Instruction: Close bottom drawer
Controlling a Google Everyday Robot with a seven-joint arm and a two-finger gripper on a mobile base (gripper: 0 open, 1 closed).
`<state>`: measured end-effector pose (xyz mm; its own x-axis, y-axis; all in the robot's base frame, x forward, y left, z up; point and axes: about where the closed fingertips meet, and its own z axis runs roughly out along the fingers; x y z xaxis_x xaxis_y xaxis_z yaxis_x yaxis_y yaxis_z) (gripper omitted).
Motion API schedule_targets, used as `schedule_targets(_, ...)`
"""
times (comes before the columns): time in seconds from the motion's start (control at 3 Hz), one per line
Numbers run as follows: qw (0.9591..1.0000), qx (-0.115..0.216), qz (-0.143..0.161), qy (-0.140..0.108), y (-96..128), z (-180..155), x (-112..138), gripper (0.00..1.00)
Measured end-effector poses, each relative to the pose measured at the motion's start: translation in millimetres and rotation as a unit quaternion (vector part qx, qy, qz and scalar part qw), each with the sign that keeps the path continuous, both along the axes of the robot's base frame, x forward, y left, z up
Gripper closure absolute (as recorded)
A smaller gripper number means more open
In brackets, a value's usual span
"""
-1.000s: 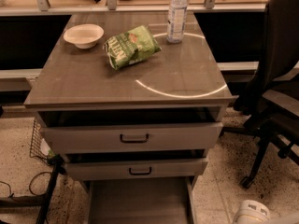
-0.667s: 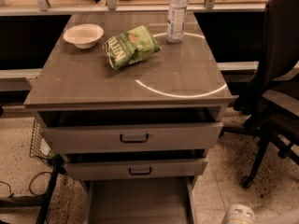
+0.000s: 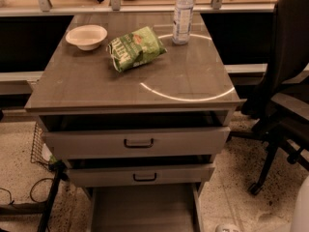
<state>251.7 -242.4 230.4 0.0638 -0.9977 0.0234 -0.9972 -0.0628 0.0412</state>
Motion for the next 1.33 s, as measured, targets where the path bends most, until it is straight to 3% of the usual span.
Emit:
schedule_targets(0.67, 0.9989, 0.036, 0.023, 0.018, 26, -54, -12, 1.0)
schedule_targets(1.33, 0.9953, 0.075, 0.061, 0.001, 63, -74, 6, 1.0)
